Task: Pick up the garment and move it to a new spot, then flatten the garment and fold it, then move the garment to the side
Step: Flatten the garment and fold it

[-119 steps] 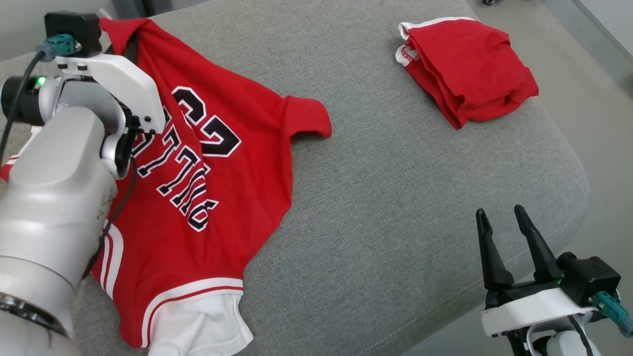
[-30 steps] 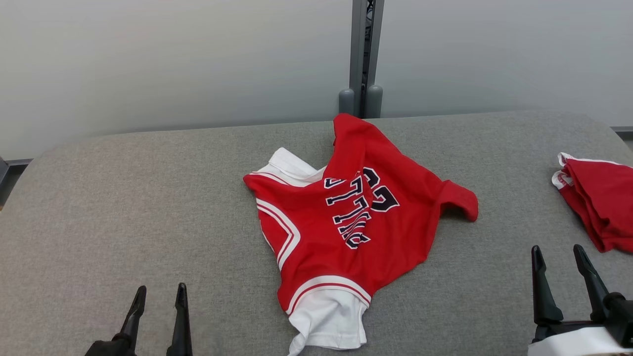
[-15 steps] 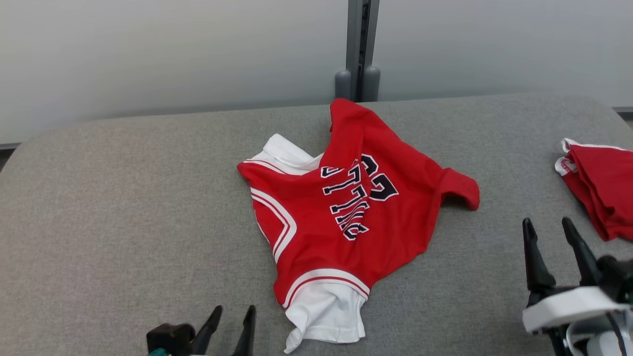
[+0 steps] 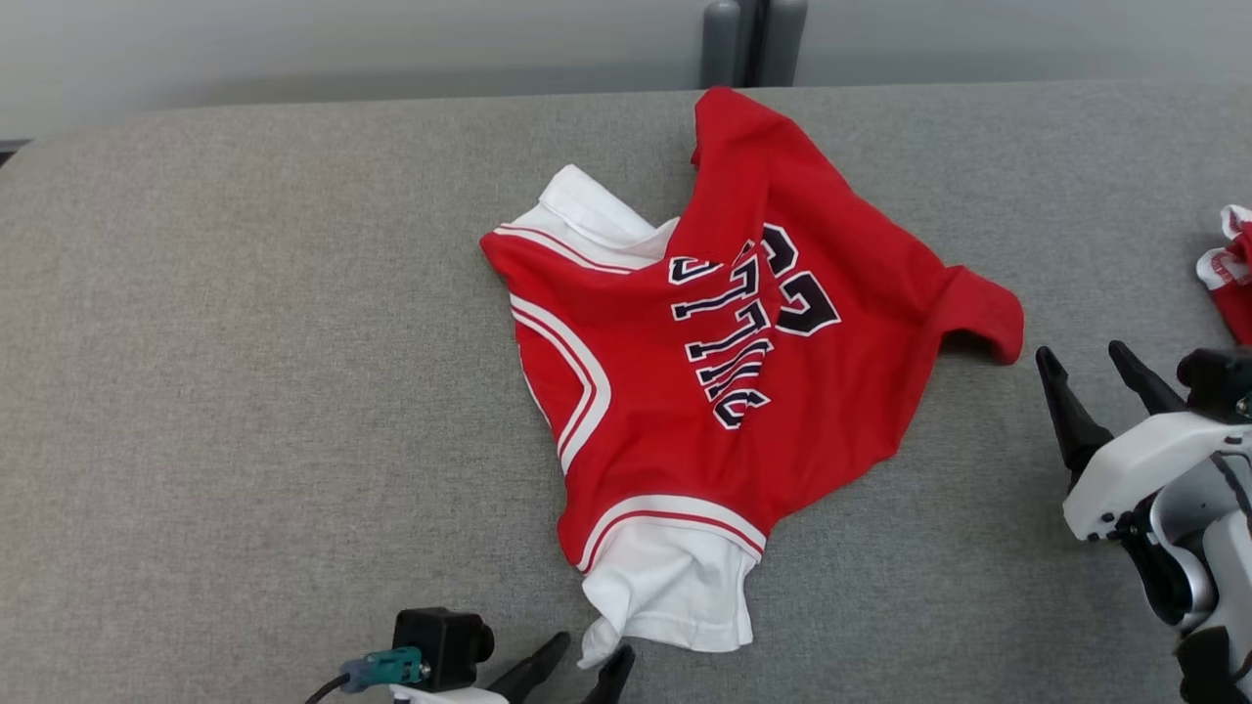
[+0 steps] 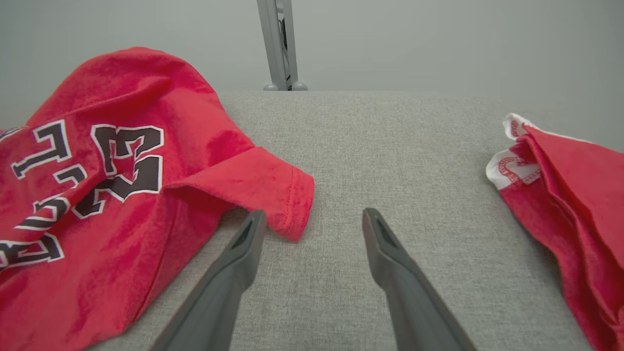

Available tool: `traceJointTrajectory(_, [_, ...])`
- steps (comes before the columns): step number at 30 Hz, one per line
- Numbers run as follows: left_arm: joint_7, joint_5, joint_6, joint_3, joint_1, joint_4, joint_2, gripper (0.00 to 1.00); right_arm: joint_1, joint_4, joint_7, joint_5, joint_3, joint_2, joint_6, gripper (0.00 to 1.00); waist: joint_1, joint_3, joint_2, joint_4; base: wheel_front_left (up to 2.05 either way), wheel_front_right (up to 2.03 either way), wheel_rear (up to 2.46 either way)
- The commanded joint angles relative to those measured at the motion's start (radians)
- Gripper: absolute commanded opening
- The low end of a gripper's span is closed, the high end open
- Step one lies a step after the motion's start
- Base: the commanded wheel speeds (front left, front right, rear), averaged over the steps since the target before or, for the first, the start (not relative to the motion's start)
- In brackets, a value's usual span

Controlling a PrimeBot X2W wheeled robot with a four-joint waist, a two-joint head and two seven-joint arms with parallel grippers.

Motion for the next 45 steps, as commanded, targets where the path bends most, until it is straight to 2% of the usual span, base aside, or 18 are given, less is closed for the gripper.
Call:
traceJointTrajectory(1, [0.007, -0.008, 0.006, 0.001, -0.010, -0.013, 0.002, 1.00, -0.037, 0.020, 0.019, 0.039, 0.012, -0.013, 0.000, 1.00, -0.0001, 0.037, 0.0000, 0.010, 0.00, 0.00, 0.00])
traceJointTrajectory(7, [-0.001, -0.032, 0.000, -0.019, -0.047, 0.004, -0.003, 1.00, -0.120, 0.085, 0.096, 0.128, 0.081, -0.029, 0.000, 1.00, -0.0001, 0.089, 0.0000, 0.016, 0.00, 0.00, 0.00])
traceJointTrajectory(15, [-0.030, -0.063, -0.007, -0.043, -0.091, 0.056, -0.010, 1.00, -0.169, 0.120, 0.084, 0.196, 0.139, -0.043, 0.000, 1.00, -0.0001, 0.115, 0.0000, 0.025, 0.00, 0.00, 0.00])
traceJointTrajectory(16, [-0.034, -0.070, -0.007, -0.048, -0.094, 0.062, -0.011, 0.93, -0.173, 0.115, 0.081, 0.216, 0.149, -0.040, 0.000, 1.00, -0.0001, 0.117, 0.0000, 0.025, 0.00, 0.00, 0.00])
traceJointTrajectory(18, [-0.042, -0.081, -0.009, -0.057, -0.100, 0.073, -0.012, 0.67, -0.175, 0.099, 0.076, 0.262, 0.160, -0.043, 0.000, 1.00, -0.0001, 0.121, 0.0000, 0.024, 0.00, 0.00, 0.00])
traceJointTrajectory(19, [-0.056, -0.092, -0.007, -0.061, -0.110, 0.083, -0.013, 0.46, -0.174, 0.087, 0.073, 0.297, 0.174, -0.054, 0.000, 1.00, -0.0001, 0.126, 0.0000, 0.022, 0.00, 0.00, 0.00])
traceJointTrajectory(21, [-0.068, -0.097, -0.006, -0.065, -0.118, 0.093, -0.014, 0.40, -0.177, 0.080, 0.074, 0.323, 0.187, -0.065, 0.000, 1.00, -0.0001, 0.131, 0.0000, 0.018, 0.00, 0.00, 0.00])
traceJointTrajectory(25, [-0.087, -0.102, -0.003, -0.071, -0.140, 0.118, -0.015, 0.39, -0.206, 0.100, 0.081, 0.336, 0.209, -0.082, 0.000, 1.00, -0.0001, 0.146, 0.0000, 0.014, 0.00, 0.00, 0.00])
traceJointTrajectory(30, [-0.094, -0.107, 0.000, -0.083, -0.159, 0.151, -0.015, 0.30, -0.234, 0.144, 0.103, 0.348, 0.248, -0.069, 0.000, 1.00, -0.0001, 0.158, 0.0000, 0.018, 0.00, 0.00, 0.00])
traceJointTrajectory(31, [-0.096, -0.109, 0.000, -0.084, -0.163, 0.156, -0.014, 0.23, -0.236, 0.153, 0.107, 0.354, 0.256, -0.066, 0.000, 1.00, -0.0001, 0.159, 0.0000, 0.020, 0.00, 0.00, 0.00])
traceJointTrajectory(33, [-0.099, -0.115, -0.001, -0.088, -0.168, 0.164, -0.014, 0.00, -0.232, 0.163, 0.124, 0.366, 0.278, -0.060, 0.000, 1.00, -0.0001, 0.159, 0.0000, 0.024, 0.00, 0.00, 0.00])
traceJointTrajectory(34, [-0.100, -0.122, -0.004, -0.091, -0.168, 0.167, -0.015, 0.00, -0.230, 0.167, 0.127, 0.374, 0.287, -0.059, 0.000, 1.00, -0.0001, 0.159, 0.0000, 0.026, 0.00, 0.00, 0.00])
traceJointTrajectory(35, [-0.100, -0.125, -0.007, -0.095, -0.168, 0.171, -0.015, 0.00, -0.229, 0.171, 0.129, 0.381, 0.296, -0.061, 0.001, 0.87, -0.0001, 0.158, 0.0000, 0.028, 0.00, 0.00, 0.00])
traceJointTrajectory(36, [-0.099, -0.132, -0.011, -0.099, -0.167, 0.175, -0.015, 0.00, -0.229, 0.172, 0.123, 0.384, 0.305, -0.064, 0.001, 0.40, -0.0001, 0.157, 0.0000, 0.029, 0.00, 0.00, 0.00])
traceJointTrajectory(37, [-0.103, -0.147, -0.017, -0.099, -0.164, 0.177, -0.015, 0.00, -0.230, 0.175, 0.110, 0.390, 0.304, -0.068, 0.001, 0.00, -0.0001, 0.156, 0.0000, 0.029, 0.00, 0.00, 0.00])
traceJointTrajectory(41, [-0.116, -0.228, -0.032, -0.093, -0.152, 0.159, -0.016, 0.00, -0.222, 0.151, 0.082, 0.444, 0.295, -0.097, 0.001, 0.00, -0.0001, 0.139, 0.0000, 0.025, 0.00, 0.00, 0.00])
traceJointTrajectory(45, [-0.144, -0.324, -0.042, -0.055, -0.145, 0.083, -0.016, 0.00, -0.194, 0.067, 0.065, 0.532, 0.271, -0.160, 0.001, 0.00, -0.0001, 0.116, 0.0000, 0.017, 0.00, 0.00, 0.00])
